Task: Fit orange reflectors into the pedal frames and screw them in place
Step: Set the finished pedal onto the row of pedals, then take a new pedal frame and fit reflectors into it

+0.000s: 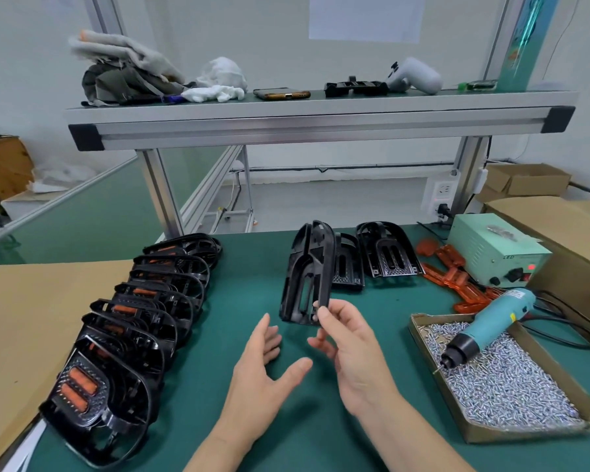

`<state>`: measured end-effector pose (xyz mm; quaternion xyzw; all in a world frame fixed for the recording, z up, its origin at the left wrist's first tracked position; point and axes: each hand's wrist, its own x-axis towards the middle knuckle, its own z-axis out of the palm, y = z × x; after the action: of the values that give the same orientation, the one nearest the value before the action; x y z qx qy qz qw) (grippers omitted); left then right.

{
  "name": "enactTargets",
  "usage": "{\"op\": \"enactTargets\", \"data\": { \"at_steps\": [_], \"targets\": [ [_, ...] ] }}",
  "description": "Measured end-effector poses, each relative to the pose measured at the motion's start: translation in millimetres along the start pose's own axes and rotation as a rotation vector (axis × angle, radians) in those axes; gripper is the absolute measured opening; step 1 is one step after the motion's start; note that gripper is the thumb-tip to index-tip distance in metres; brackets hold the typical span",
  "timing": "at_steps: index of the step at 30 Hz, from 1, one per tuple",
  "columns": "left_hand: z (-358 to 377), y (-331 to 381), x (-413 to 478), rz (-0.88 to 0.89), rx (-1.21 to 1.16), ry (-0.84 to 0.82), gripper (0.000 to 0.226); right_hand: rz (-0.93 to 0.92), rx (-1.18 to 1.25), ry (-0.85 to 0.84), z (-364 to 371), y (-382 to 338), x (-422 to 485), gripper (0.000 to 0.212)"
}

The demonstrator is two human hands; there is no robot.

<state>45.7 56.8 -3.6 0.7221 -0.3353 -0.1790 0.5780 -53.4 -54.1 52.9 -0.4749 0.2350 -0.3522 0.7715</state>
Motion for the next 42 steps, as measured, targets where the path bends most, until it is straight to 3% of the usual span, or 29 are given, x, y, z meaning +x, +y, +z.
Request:
{"op": "enactTargets", "data": {
  "at_steps": [4, 8, 16, 19, 22, 26, 29, 34, 42],
  "targets": [
    [0.1, -0.2, -0.1, 0.038, -0.01, 0.053, 0.109, 0.14, 0.075, -0.147, 1.4, 9.9, -3.9, 0.005],
    [-2.7, -2.7, 2.3, 0.014, -0.047, 0.128, 0.125, 0.261, 0.116, -0.284, 1.6, 13.0, -6.4, 0.007],
    [-4.6, -4.1, 3.0, -0.007, -0.074, 0.147, 0.125, 0.386, 0.088, -0.413, -11.1, 9.2, 1.1, 0.014],
    [-5.3, 1.0, 0.0, 0.007, -0.017, 0.127, 0.119, 0.366, 0.045, -0.376, -16.8, 4.8, 5.5, 0.021],
    [-6.8, 6.7, -2.5, 0.003, -0.002, 0.085, 0.111, 0.251, 0.06, -0.142, -20.8, -3.6, 11.4, 0.037],
    [-8.9, 13.2, -7.1, 0.004, 0.048, -0.071, 0.108, 0.023, -0.275, 0.173, -31.2, -20.8, 21.1, 0.034],
    [-9.9, 16.9, -7.9, -0.016, 0.07, -0.163, 0.11, -0.124, -0.633, 0.266, -48.9, -29.0, 27.6, 0.037],
    [-9.7, 21.8, -8.8, -0.028, 0.154, -0.243, 0.11, -0.137, -1.151, 0.156, -61.5, -26.0, 27.1, 0.034],
    [-7.3, 19.7, -8.1, -0.007, 0.288, -0.265, 0.103, -0.078, -1.483, 0.061, -52.4, -13.0, 8.5, 0.034]
  ]
}}
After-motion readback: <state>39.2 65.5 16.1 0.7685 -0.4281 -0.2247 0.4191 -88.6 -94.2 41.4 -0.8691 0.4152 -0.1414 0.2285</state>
